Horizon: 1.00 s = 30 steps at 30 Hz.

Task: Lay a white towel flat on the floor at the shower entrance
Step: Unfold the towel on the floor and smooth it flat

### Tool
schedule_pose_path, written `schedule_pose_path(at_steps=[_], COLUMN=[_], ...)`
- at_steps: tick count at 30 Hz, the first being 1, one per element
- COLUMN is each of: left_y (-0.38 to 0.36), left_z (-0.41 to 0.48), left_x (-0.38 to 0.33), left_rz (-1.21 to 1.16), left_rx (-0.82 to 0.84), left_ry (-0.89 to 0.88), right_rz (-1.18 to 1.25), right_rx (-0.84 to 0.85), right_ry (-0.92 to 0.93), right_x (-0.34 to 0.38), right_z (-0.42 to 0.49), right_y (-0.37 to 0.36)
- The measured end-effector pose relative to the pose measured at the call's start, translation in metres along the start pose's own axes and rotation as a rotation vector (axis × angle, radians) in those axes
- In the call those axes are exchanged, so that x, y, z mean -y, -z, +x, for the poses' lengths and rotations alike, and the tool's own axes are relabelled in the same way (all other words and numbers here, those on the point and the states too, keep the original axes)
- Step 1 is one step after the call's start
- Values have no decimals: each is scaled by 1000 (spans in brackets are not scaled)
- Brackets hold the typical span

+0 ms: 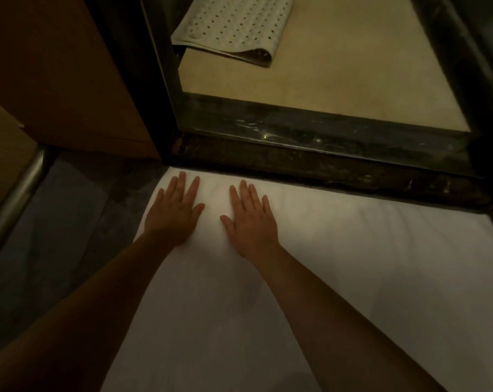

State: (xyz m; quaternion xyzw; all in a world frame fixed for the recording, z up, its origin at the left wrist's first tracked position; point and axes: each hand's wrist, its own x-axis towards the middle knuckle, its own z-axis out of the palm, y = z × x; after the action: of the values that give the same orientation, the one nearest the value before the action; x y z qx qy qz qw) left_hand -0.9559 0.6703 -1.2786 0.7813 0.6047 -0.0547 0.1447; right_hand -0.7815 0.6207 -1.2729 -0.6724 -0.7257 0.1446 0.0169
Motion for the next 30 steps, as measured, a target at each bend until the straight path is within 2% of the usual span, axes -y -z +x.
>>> schedule_pose_path(at_steps=[6,11,13,15,18,21,24,28,30], left_y=[-1,7,9,10,4,-10,-26,-41,-44], left_z=[3,4,2,0,-2,-2,1,7,9], left_x=[9,6,-2,-23,-80,-150,-199,-211,-208], left_rz=[-8,31,50,46,33,-17,-13,64,69], left_rx=[6,48,18,-48,-118,-79,-27,-40,-59], left_ry=[-17,8,39,43,-126,-294,-323,-277,-291], right_rz=[-10,64,123,134,112,39,14,-16,-31], right_rx=[39,106,24,-111,-273,-317,-253,-43,-30], right_ry=[-39,44,46,-55,-261,-394,-485,-377,-350], right_x=[7,-6,-20,-42,-89,-140,-188,-240,-257], right_z=[5,4,-3,-14,-37,-61,-83,-98,-104], right_y=[-2,18,26,32,38,43,46,45,42])
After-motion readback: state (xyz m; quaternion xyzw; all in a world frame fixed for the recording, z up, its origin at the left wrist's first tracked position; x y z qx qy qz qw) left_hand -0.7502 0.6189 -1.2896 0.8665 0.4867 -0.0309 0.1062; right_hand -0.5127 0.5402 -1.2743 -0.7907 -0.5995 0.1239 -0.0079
